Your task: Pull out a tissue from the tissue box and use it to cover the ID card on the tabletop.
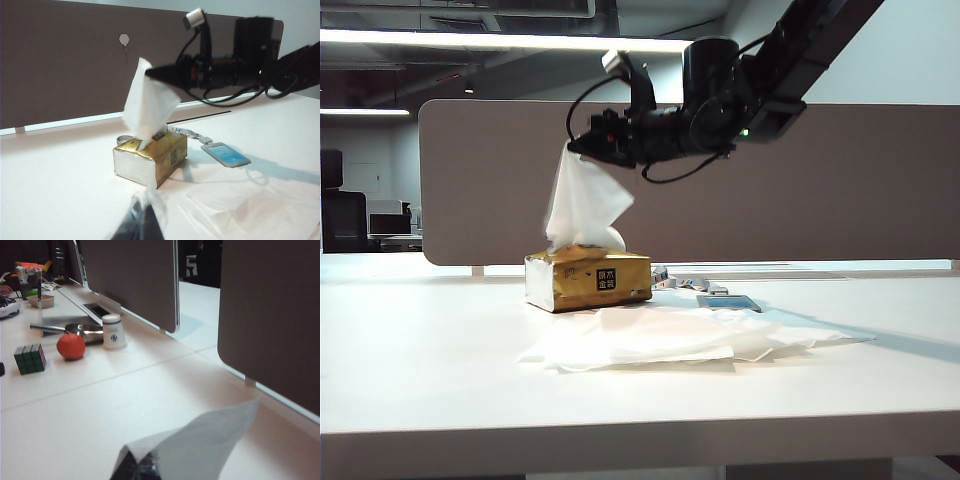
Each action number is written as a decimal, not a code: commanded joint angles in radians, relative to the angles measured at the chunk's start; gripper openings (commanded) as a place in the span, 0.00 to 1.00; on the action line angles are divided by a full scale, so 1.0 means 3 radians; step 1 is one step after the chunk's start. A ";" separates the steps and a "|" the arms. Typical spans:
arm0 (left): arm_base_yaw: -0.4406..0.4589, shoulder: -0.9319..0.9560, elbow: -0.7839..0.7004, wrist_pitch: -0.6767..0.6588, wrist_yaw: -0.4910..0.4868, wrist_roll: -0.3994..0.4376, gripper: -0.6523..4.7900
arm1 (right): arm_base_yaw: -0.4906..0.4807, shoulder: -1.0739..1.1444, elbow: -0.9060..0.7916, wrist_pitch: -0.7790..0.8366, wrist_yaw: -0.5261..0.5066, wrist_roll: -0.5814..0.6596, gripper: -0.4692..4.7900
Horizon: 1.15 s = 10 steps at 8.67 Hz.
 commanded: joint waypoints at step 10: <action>-0.0001 0.0003 0.0014 0.0004 -0.0011 0.0009 0.11 | -0.0601 -0.0481 0.0008 -0.2758 0.1691 -0.0511 0.08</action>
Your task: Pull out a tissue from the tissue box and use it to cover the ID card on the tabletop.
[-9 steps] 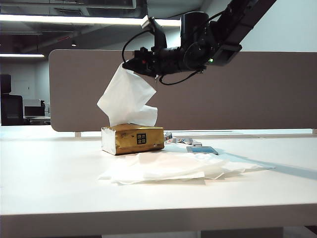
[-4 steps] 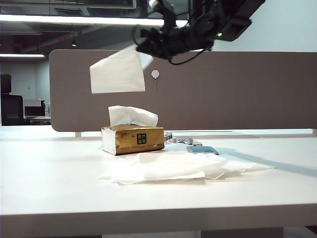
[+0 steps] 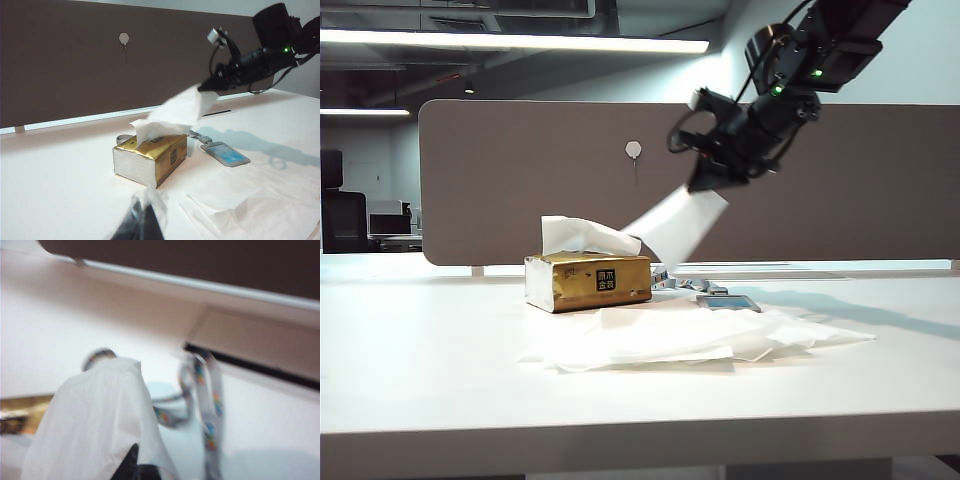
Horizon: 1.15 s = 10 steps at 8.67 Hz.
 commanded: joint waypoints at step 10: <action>-0.0001 0.0004 0.0014 0.0020 -0.0008 0.0003 0.11 | -0.0093 -0.0019 0.0006 -0.2337 0.0600 -0.0432 0.08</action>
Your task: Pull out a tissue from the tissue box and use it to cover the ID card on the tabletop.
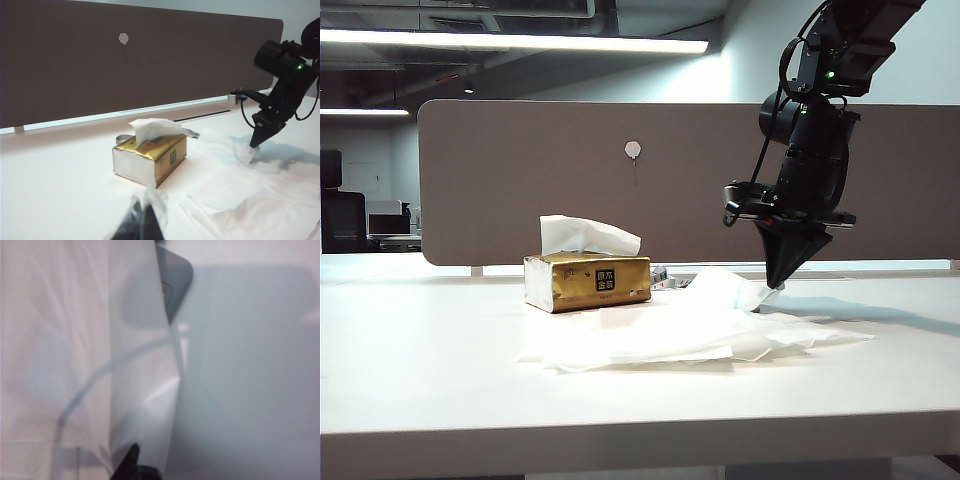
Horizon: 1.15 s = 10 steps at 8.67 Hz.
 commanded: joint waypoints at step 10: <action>-0.0001 0.0003 0.0014 0.0018 -0.0384 0.0006 0.11 | -0.0304 -0.1311 0.0010 0.1813 -0.0226 0.0697 1.00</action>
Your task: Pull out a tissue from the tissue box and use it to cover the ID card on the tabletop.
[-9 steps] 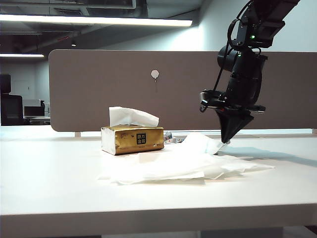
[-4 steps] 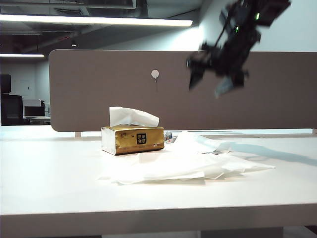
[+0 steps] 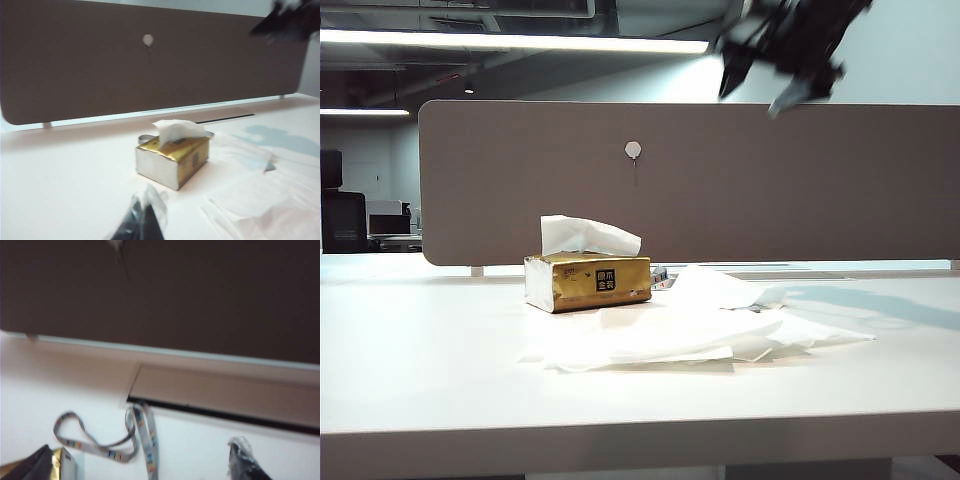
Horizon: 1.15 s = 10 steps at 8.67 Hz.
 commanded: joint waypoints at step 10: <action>-0.0001 0.0003 0.0014 -0.0029 -0.0429 0.0001 0.11 | -0.0512 -0.1836 -0.0464 -0.1434 -0.0975 -0.0507 1.00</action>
